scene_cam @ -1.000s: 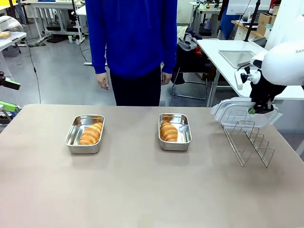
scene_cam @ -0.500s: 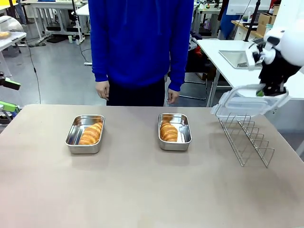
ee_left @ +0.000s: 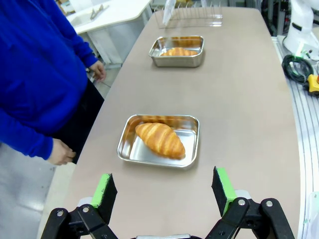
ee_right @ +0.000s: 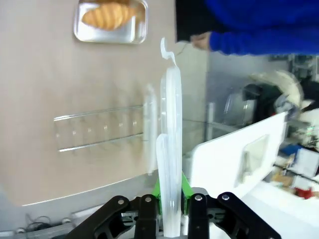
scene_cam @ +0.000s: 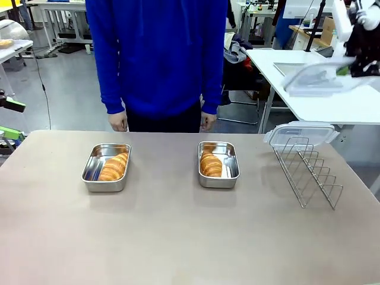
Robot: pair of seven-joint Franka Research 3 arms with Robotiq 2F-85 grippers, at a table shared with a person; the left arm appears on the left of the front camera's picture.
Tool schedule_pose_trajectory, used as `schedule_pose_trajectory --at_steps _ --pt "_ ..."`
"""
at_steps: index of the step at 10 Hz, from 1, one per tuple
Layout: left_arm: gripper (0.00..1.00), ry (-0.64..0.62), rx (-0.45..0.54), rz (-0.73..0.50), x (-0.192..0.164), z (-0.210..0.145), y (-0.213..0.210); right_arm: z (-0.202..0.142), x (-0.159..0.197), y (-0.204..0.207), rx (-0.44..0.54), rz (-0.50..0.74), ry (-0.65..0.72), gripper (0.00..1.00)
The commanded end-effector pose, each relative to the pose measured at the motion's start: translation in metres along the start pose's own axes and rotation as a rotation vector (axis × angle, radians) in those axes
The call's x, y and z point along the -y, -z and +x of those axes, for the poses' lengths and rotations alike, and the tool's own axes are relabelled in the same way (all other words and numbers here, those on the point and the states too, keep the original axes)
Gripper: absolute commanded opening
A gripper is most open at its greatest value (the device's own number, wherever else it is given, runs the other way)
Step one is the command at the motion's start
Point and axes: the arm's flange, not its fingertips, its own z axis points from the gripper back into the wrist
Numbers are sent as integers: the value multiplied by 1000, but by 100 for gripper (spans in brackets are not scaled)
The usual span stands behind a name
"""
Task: Place the bread in airtight containers.
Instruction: Pick up one Airtight Container lid and hand it to the human.
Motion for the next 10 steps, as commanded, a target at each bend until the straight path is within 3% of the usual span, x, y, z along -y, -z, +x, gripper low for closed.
schedule_pose_trajectory --at_steps 1,3,5,10 --pt "100 13 27 13 2 -1 3 20 -28 2 64 -198 -180 5" --pt "100 13 27 13 2 -1 3 48 -40 10 129 -283 -324 5" --pt "100 13 27 13 2 -1 3 71 -34 30 184 -281 -415 5" --pt "100 13 27 13 2 -1 3 92 -9 68 278 -225 -464 5"
